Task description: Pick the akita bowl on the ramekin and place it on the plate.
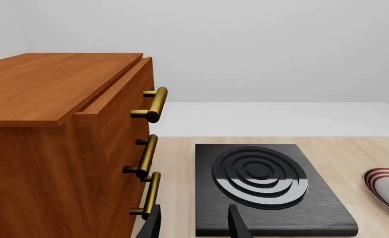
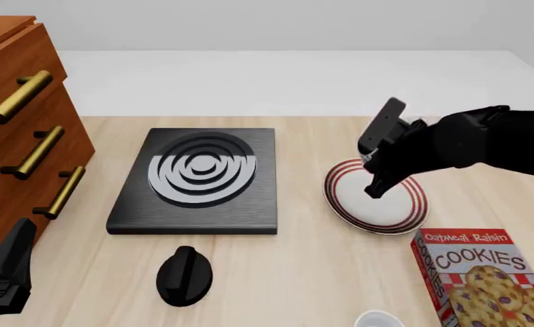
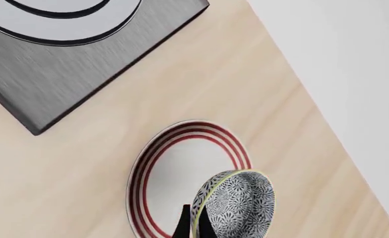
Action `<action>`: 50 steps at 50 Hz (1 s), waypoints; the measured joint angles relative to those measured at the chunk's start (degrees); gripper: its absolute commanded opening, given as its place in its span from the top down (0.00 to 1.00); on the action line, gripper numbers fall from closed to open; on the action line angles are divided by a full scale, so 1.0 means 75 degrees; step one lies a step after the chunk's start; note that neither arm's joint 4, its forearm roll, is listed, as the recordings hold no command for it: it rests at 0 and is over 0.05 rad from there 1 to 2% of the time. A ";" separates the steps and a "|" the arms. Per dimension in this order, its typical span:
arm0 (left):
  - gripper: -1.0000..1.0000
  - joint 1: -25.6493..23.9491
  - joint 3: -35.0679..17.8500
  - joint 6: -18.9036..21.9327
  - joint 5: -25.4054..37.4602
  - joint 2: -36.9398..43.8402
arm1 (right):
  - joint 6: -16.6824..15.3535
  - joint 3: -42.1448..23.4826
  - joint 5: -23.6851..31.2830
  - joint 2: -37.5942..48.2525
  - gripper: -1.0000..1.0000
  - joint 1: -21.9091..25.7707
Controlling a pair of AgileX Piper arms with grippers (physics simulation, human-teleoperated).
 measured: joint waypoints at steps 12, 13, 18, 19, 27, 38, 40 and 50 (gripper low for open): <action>0.00 0.0000 0.0000 0.0000 0.0000 0.0000 | -0.0023 0.0019 -0.0249 0.0283 1.00 -0.0069; 0.00 0.0000 0.0000 0.0000 0.0000 0.0000 | -0.0024 0.0017 -0.0269 0.0307 1.00 -0.0075; 0.00 0.0000 0.0000 0.0000 0.0000 0.0000 | -0.0013 0.0046 -0.0394 0.0431 1.00 -0.0091; 0.00 0.0000 0.0000 0.0000 0.0000 0.0000 | -0.0013 0.0059 -0.0423 0.0456 1.00 -0.0094; 0.00 0.0000 0.0000 0.0000 0.0000 0.0000 | 0.0013 0.0173 -0.0640 0.0652 1.00 -0.0104; 0.00 0.0000 0.0000 0.0000 0.0000 0.0000 | 0.0014 0.0332 -0.0917 0.0882 1.00 -0.0112; 0.00 0.0000 0.0000 0.0000 0.0000 0.0000 | -0.0001 0.0362 -0.0970 0.0923 1.00 -0.0130; 0.00 0.0000 0.0000 0.0000 0.0000 0.0000 | -0.0103 0.0523 -0.1190 0.1100 1.00 -0.0236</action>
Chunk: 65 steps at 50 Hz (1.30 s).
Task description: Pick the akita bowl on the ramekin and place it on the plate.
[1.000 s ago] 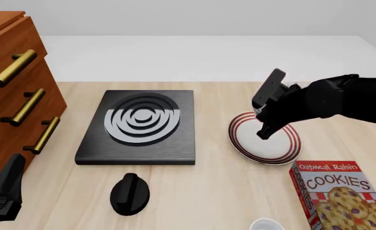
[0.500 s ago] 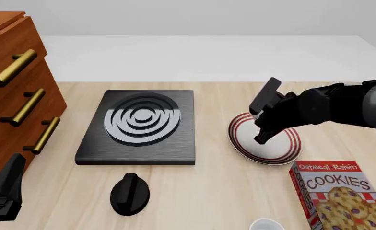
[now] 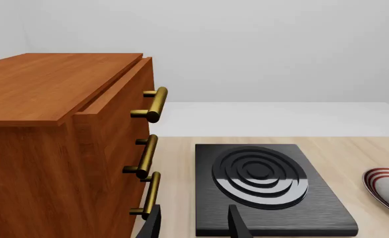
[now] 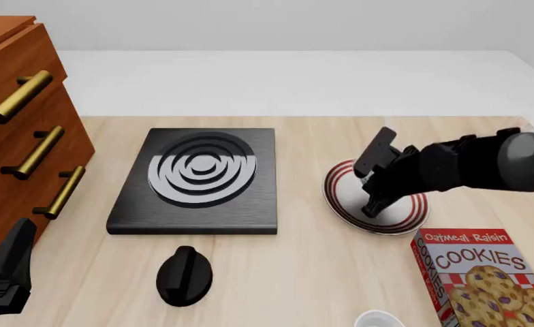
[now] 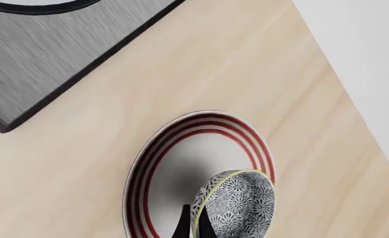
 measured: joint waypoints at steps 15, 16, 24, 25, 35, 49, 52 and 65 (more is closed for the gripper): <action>0.00 0.0000 0.0000 0.0000 0.0000 0.0000 | -0.0052 0.0138 -0.0273 0.0239 1.00 -0.0032; 0.00 0.0000 0.0000 0.0000 0.0000 0.0000 | -0.0052 0.0148 -0.0295 0.0259 1.00 -0.0030; 0.00 0.0000 0.0000 0.0000 0.0000 0.0000 | -0.0056 0.0206 -0.0433 0.0388 1.00 -0.0014; 0.00 0.0000 0.0000 0.0000 0.0000 0.0000 | -0.0053 0.0211 -0.0449 0.0404 1.00 -0.0011; 0.00 0.0000 0.0000 0.0000 0.0000 0.0000 | -0.0061 0.0264 -0.0597 0.0530 1.00 0.0038; 0.00 0.0000 0.0000 0.0000 0.0000 0.0000 | 0.0027 0.0266 -0.0741 0.0669 0.00 0.0038; 0.00 0.0000 0.0000 0.0000 0.0000 0.0000 | 0.0082 0.0259 -0.0745 0.0688 0.00 0.0015; 0.00 0.0000 0.0000 0.0000 0.0000 0.0000 | 0.0179 0.0220 -0.0587 0.0584 0.00 -0.0092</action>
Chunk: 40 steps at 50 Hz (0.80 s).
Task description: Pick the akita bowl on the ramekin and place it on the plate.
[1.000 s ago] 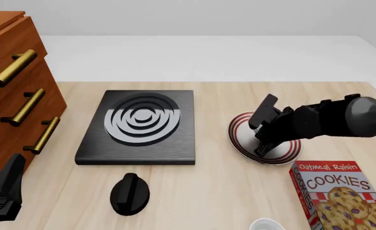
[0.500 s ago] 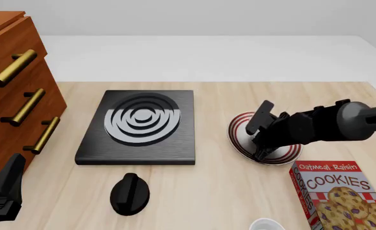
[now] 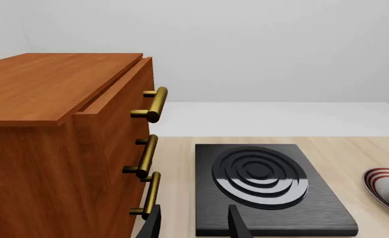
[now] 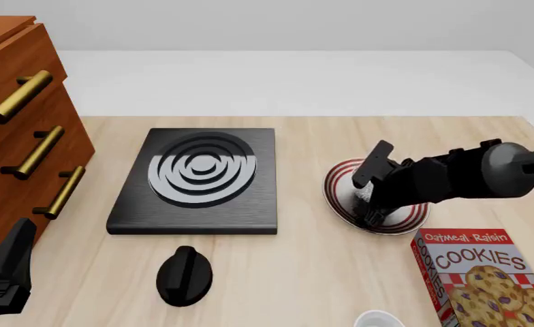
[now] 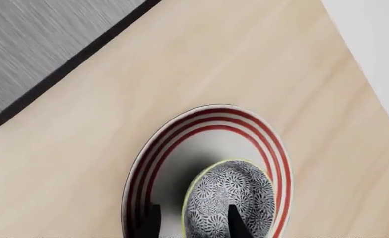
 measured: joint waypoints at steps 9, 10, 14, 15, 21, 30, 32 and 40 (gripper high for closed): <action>0.00 0.0000 0.0000 0.0000 0.0000 0.0000 | 0.0067 -0.0022 0.0250 -0.0319 0.00 0.0025; 0.00 0.0000 0.0000 0.0000 0.0000 0.0000 | 0.0073 -0.0020 0.0286 -0.0370 0.00 0.0029; 0.00 0.0000 0.0000 0.0000 0.0000 0.0000 | 0.0099 -0.0017 0.0441 -0.0591 0.00 0.0052; 0.00 0.0000 0.0000 0.0000 0.0000 0.0000 | 0.0107 -0.0014 0.0482 -0.0651 0.00 0.0060; 0.00 0.0000 0.0000 0.0000 0.0000 0.0000 | 0.0146 0.0010 0.0685 -0.0971 0.00 0.0098; 0.00 0.0000 0.0000 0.0000 0.0000 0.0000 | 0.0262 0.0098 0.0888 -0.1429 0.00 0.0163; 0.00 0.0000 0.0000 0.0000 0.0000 0.0000 | 0.0308 0.0125 0.0918 -0.1535 0.00 0.0194; 0.00 0.0000 0.0000 0.0000 0.0000 0.0000 | 0.0556 0.0284 0.0965 -0.1972 0.00 0.0351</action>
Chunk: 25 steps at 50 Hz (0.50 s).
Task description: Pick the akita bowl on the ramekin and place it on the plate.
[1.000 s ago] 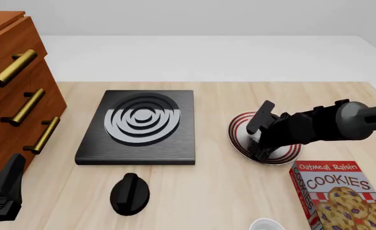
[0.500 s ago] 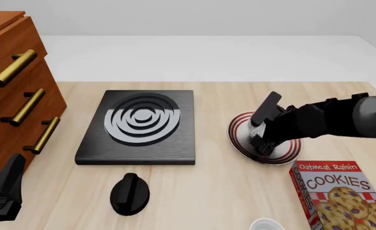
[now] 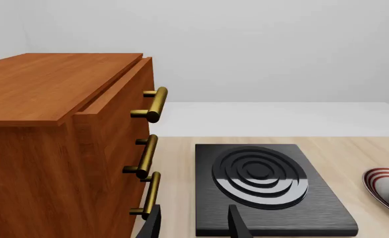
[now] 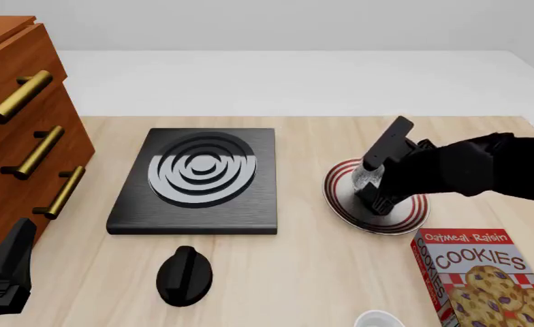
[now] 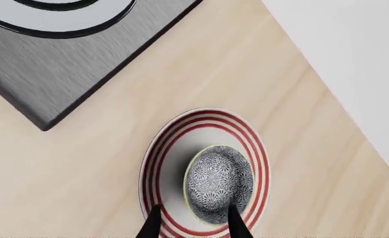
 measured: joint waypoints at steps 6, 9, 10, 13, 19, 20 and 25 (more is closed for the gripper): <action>0.00 0.0000 0.0000 0.0000 0.0000 0.0000 | 0.0306 0.0087 -0.0007 -0.0327 0.00 0.0107; 0.00 0.0000 0.0000 0.0000 0.0000 0.0000 | 0.0561 0.0089 0.0049 -0.0570 0.00 0.0213; 0.00 0.0000 0.0000 0.0000 0.0000 0.0000 | 0.0657 0.0077 0.0075 -0.0662 0.00 0.0249; 0.00 0.0000 0.0000 0.0000 0.0000 0.0000 | 0.0891 0.0048 0.0169 -0.0950 0.00 0.0354; 0.00 0.0000 0.0000 0.0000 0.0000 0.0000 | 0.1321 0.0042 0.0290 -0.1542 0.00 0.0555; 0.00 0.0000 0.0000 0.0000 0.0000 0.0000 | 0.1391 0.0061 0.0286 -0.1636 0.00 0.0590; 0.00 0.0000 0.0000 0.0000 0.0000 0.0000 | 0.1798 0.0219 0.0223 -0.2107 0.00 0.0794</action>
